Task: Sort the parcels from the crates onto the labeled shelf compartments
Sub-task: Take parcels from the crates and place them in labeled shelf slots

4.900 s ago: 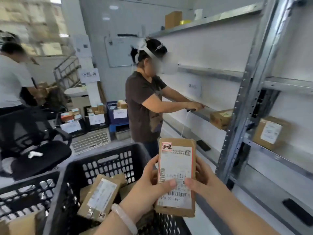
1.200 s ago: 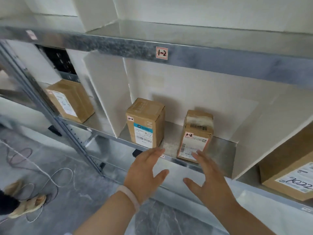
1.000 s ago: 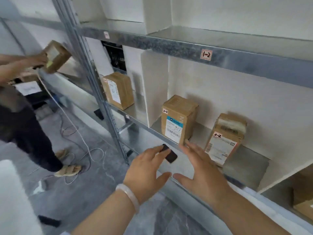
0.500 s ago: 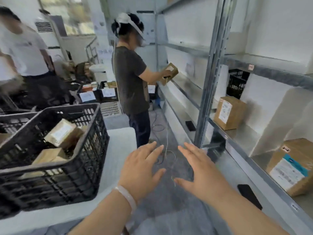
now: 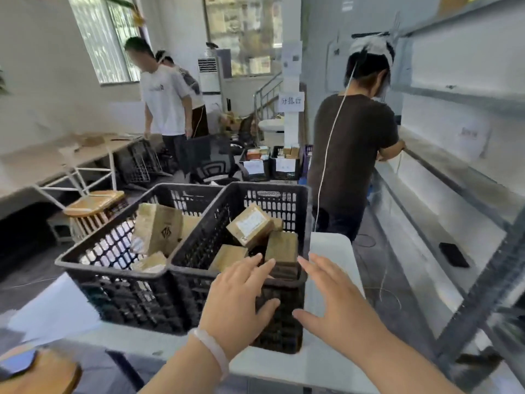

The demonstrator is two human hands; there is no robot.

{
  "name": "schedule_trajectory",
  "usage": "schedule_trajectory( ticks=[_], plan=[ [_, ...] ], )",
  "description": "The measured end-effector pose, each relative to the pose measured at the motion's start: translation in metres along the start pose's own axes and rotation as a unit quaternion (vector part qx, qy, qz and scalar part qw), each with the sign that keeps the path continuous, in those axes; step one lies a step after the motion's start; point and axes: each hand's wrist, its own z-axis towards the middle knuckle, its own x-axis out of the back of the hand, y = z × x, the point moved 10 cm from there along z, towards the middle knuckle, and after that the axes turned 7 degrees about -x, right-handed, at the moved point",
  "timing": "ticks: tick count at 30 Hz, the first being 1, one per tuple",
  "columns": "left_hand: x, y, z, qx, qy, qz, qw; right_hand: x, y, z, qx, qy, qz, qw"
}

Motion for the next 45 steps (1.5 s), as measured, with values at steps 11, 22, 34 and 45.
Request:
schedule_trajectory(
  ticks=[11,22,34,45],
  plan=[
    [-0.003,-0.124,0.015,0.067,-0.015,-0.033,0.997,-0.072,-0.052,0.095,-0.003,-0.042,0.034,0.999],
    [-0.045,-0.187,0.11,0.137,-0.036,-0.067,0.988,-0.096,0.027,0.22,-0.151,-0.087,0.141,0.974],
    [-0.149,-0.261,0.184,0.174,-0.156,-0.152,0.96,-0.185,0.088,0.29,-0.355,-0.181,0.202,0.895],
    [-0.228,-0.301,0.219,0.236,-0.224,-0.213,0.921,-0.243,0.105,0.326,-0.424,-0.182,0.261,0.848]
  ],
)
